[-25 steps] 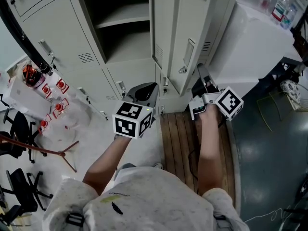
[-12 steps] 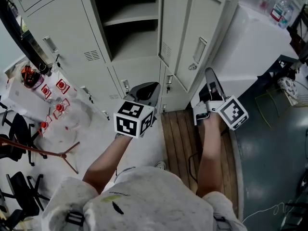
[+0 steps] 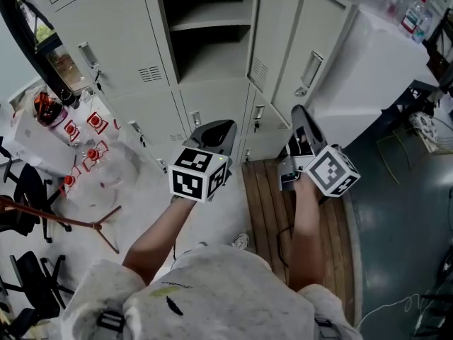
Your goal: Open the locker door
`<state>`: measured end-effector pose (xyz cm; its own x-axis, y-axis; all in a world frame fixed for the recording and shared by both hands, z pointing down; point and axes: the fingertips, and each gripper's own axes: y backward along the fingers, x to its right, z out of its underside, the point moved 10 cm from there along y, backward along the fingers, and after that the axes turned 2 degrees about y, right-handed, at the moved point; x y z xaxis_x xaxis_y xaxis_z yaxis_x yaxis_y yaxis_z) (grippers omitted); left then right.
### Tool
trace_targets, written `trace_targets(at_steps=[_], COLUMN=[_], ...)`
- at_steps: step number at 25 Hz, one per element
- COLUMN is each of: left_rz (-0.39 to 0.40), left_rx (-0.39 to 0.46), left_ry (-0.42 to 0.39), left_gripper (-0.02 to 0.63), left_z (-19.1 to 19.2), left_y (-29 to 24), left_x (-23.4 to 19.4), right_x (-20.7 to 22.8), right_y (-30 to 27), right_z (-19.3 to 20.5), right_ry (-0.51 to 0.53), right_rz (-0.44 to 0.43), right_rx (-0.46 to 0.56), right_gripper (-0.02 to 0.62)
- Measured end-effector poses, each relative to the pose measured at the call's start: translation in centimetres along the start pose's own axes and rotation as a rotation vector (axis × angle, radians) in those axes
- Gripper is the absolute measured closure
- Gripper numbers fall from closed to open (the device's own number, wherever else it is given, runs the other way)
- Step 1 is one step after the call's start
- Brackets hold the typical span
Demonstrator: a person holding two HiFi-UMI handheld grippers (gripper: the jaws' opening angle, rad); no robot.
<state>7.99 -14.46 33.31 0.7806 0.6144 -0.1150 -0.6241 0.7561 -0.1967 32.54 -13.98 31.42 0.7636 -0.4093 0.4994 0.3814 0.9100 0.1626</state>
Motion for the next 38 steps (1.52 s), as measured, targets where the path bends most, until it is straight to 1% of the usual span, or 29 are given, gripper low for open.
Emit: trace_targets(at_steps=[4, 8, 11, 17, 22, 29, 34, 38], left_rz=[-0.013, -0.03, -0.037, -0.017, -0.004, 0.004, 0.008, 0.026], left_rx=[0.006, 0.006, 0.007, 0.02, 0.02, 0.012, 0.016, 0.017], left_ry=[0.008, 0.017, 0.025, 0.031, 0.034, 0.031, 0.032, 0.028], left_gripper=[0.6, 0.6, 0.6, 0.6, 0.6, 0.6, 0.6, 0.6], left_z=[0.3, 0.6, 0.9, 1.2, 1.5, 2.1, 2.3, 2.4], left_y=[1.8, 3.6, 4.8, 7.2, 8.6, 10.4, 11.1, 11.1], left_x=[-1.1, -2.3, -3.1, -4.4, -5.1, -5.8, -6.1, -5.7], right_x=[-2.4, -4.7, -6.5, -10.5, -12.9, -15.1, -16.0, -16.3], right_y=[-0.2, -0.3, -0.3, 0.0, 0.5, 1.2, 1.6, 2.0], right_z=[1.7, 3.2, 4.1, 6.3, 8.0, 9.7, 10.5, 10.7], right_ry=[0.061, 0.106, 0.162, 0.305, 0.394, 0.466, 0.494, 0.514], right_rz=[0.011, 0.016, 0.023, 0.047, 0.068, 0.091, 0.1, 0.112], right_rx=[-0.044, -0.07, -0.086, -0.118, -0.145, -0.16, -0.174, -0.182], right_gripper=[0.591, 0.591, 0.591, 0.592, 0.592, 0.592, 0.592, 0.592])
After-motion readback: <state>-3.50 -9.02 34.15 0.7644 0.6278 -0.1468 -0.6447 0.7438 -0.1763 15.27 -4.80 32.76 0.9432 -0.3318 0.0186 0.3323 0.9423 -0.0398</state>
